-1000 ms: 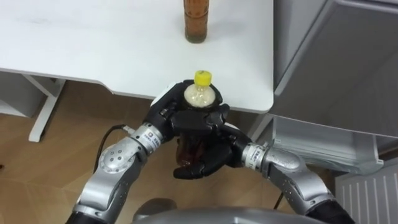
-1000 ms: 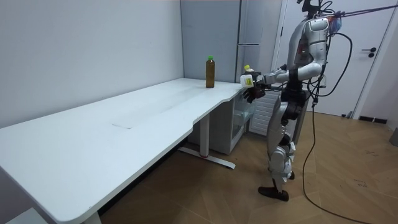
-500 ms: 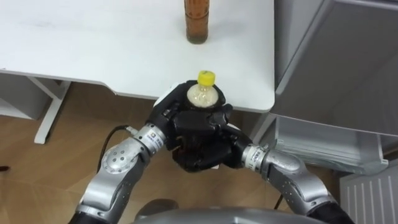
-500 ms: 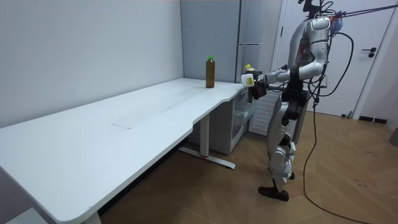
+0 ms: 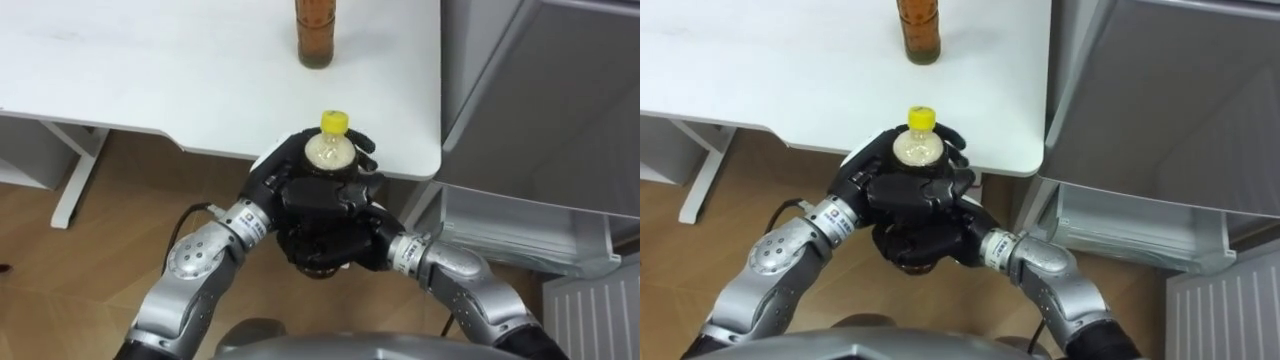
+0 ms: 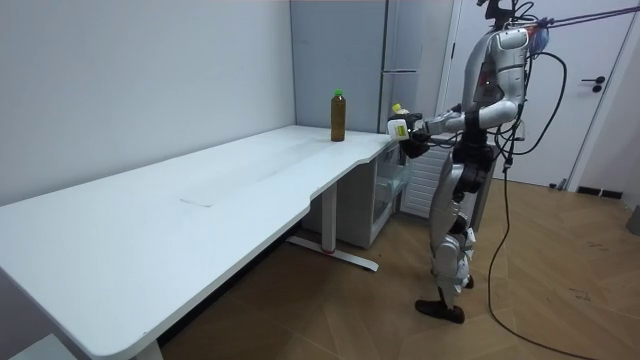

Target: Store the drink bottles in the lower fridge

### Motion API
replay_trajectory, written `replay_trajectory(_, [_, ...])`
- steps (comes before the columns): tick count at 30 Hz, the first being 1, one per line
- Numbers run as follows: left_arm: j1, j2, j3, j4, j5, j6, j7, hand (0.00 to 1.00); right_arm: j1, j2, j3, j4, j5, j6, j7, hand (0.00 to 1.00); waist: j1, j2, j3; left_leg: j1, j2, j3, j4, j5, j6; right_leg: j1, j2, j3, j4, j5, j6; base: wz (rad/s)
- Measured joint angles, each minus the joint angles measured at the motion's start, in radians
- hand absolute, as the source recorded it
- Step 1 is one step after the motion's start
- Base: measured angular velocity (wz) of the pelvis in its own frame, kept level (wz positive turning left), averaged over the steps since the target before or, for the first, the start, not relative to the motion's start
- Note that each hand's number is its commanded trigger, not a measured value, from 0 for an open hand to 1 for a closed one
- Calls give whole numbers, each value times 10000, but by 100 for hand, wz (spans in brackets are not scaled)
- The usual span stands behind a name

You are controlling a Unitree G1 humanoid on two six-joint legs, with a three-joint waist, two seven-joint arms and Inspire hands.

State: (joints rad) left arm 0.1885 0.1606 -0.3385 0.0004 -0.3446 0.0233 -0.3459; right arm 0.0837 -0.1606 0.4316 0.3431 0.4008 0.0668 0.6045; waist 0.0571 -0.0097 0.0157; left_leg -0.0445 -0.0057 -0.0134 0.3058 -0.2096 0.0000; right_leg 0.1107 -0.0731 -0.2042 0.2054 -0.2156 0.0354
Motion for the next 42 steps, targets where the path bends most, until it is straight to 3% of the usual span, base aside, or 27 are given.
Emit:
replay_trajectory(11, [-3, -137, -5, 1, 0, -2, 7, 0, 148, 0, -8, 0, 311, 0, -51, 100, -5, -8, 5, -45, 3, 3, 17, 0, 0, -34, -1, 7, 7, 0, 0, 0])
replay_trajectory(23, [-9, -133, -12, -1, -108, -67, 17, 0, 154, 0, 6, -1, 391, -1, -50, 100, -17, -131, 46, -109, 4, -5, 99, 1, 1, -80, -1, 5, 37, 0, 0, 0])
replay_trajectory(35, [-20, -128, -16, -192, -170, -199, 105, 0, 151, -19, 131, -1, 878, -27, -68, 100, -167, -150, 36, -104, 5, -15, 139, -1, 3, -18, 0, -4, 85, 0, 0, 0])
replay_trajectory(42, [-115, 87, 121, -1012, -160, -198, 98, 0, 157, -1, 169, -2, 1912, -164, 181, 100, -233, -130, 40, 28, 52, -20, 197, -10, -1, 160, 53, 13, 32, 30, -23, 0])
